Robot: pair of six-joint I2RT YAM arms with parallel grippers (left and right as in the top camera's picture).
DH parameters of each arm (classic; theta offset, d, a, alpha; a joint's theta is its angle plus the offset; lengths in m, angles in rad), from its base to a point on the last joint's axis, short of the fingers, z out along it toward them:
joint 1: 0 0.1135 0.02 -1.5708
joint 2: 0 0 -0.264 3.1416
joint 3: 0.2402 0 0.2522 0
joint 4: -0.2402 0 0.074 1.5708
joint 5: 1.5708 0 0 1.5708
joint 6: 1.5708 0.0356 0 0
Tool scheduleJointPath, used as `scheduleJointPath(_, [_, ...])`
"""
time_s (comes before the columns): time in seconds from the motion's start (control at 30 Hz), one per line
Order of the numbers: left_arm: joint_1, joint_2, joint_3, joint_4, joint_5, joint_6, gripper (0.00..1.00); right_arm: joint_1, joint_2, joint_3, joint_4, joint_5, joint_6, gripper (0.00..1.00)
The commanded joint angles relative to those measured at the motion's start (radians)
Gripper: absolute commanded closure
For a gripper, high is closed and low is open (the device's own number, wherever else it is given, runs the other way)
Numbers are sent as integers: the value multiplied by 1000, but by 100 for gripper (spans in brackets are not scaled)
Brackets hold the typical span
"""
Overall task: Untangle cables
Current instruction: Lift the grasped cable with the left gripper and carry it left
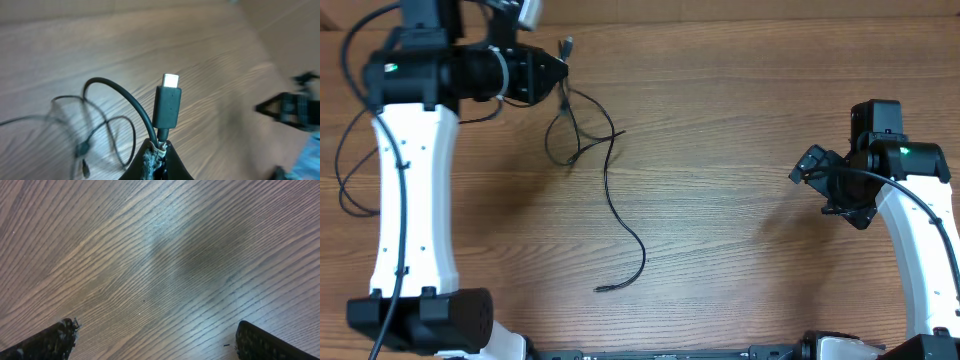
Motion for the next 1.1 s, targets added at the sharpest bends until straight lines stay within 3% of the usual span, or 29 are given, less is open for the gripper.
scheduleJointPath(0.0, [-68, 35, 12, 4, -168, -63, 96, -3, -21, 21, 0, 1, -5, 0])
scheduleJointPath(0.33, [-167, 58, 13, 8, -212, -7, 96, -3, -21, 21, -5, 1, -5, 0])
scheduleJointPath(0.7, [-54, -77, 50, -3, -380, -19, 96, -3, -21, 21, -5, 2, -5, 0])
scheduleJointPath(0.9, [42, -142, 53, 5, -737, -29, 96, -3, -21, 21, -2, 2, -5, 0])
scheduleJointPath(1.0, [79, -130, 51, -5, -962, -109, 96, -3, -21, 21, 1, 2, -5, 0])
scheduleJointPath(1.07, [100, -115, 51, -8, -1036, -154, 96, -3, -21, 21, 1, 2, -5, 0])
